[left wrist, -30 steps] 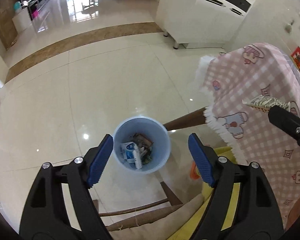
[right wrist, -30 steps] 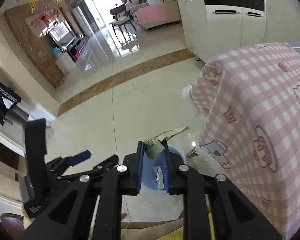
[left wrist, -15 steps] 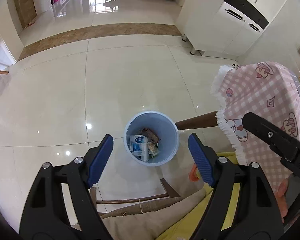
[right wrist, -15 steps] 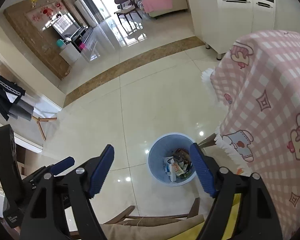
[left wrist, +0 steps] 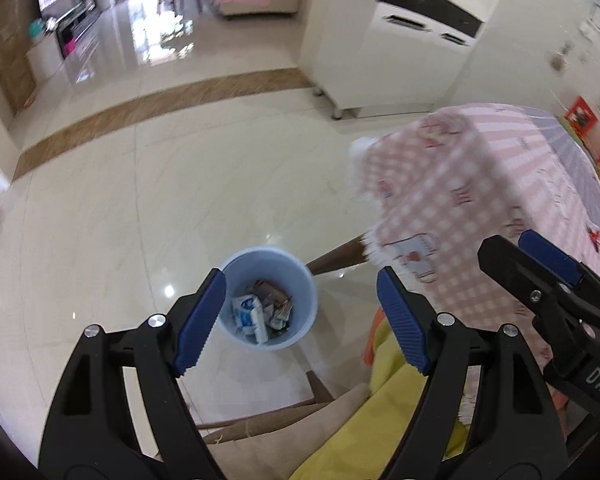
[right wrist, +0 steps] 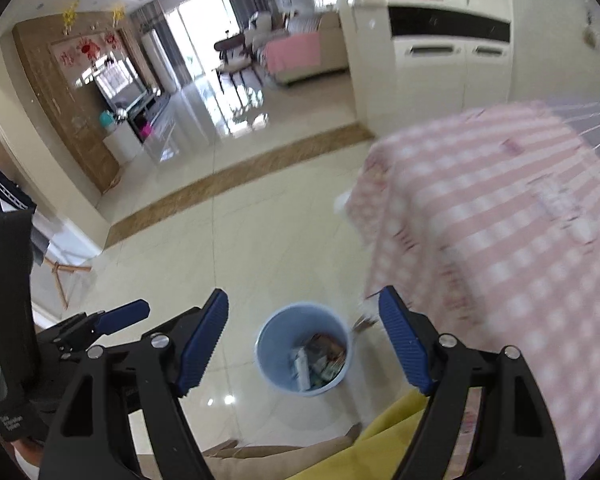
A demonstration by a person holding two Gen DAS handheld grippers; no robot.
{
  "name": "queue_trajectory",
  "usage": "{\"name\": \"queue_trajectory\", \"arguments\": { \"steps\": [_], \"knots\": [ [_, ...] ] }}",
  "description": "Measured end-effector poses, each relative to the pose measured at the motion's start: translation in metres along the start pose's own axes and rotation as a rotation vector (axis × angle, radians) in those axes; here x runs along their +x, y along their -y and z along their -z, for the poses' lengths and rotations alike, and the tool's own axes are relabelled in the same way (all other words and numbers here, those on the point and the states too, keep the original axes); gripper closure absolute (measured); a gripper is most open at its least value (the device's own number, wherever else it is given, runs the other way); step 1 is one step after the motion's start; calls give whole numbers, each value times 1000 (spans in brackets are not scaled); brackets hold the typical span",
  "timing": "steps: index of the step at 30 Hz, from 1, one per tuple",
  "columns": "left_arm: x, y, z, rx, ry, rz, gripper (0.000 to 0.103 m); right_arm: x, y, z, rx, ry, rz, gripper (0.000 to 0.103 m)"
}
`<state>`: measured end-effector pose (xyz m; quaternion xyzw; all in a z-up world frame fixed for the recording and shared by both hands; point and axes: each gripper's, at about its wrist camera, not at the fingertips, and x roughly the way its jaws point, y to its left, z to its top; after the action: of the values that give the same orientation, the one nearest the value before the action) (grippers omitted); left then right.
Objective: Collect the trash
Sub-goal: 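Move both tools back over the table toward the red box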
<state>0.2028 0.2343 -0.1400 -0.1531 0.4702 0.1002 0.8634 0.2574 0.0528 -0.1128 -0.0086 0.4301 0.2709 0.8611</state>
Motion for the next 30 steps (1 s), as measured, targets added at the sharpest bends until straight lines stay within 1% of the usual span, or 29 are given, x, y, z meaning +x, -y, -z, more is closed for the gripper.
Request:
{"name": "queue_trajectory", "arguments": {
  "steps": [2,4,6,7,9,11,14,16,19,20,23,25,27,28,30],
  "knots": [
    [-8,18,-4,35,19,21,25,-20,13,-1,20,44,31,26],
    [-15,39,-8,75,36,46,24,-36,24,-1,38,71,48,25],
    [-19,59,-11,111,44,70,23,-55,40,0,62,103,79,22],
    [-21,76,-13,143,48,87,23,-64,51,2,75,119,100,22],
    [-22,100,-13,192,52,109,21,-84,72,6,105,154,156,19],
    [-20,134,-13,257,47,142,20,-104,95,13,143,180,224,17],
    [-16,177,-10,330,25,190,18,-127,132,26,196,199,302,13],
    [-12,213,-6,392,5,222,16,-145,162,37,237,198,372,11],
    [-9,262,-1,488,-3,269,16,-166,203,55,302,190,472,10],
    [-8,276,1,520,-5,281,16,-174,222,62,333,182,516,10],
    [0,319,2,602,-11,317,15,-186,263,74,391,147,584,9],
    [8,351,1,666,-19,340,15,-194,298,82,448,104,655,9],
    [15,375,1,732,-11,358,15,-202,324,88,492,103,708,9],
    [20,392,1,780,-11,369,14,-203,335,89,505,106,722,9],
    [31,416,-1,832,-18,361,14,-203,353,88,514,92,720,9]
  ]
}}
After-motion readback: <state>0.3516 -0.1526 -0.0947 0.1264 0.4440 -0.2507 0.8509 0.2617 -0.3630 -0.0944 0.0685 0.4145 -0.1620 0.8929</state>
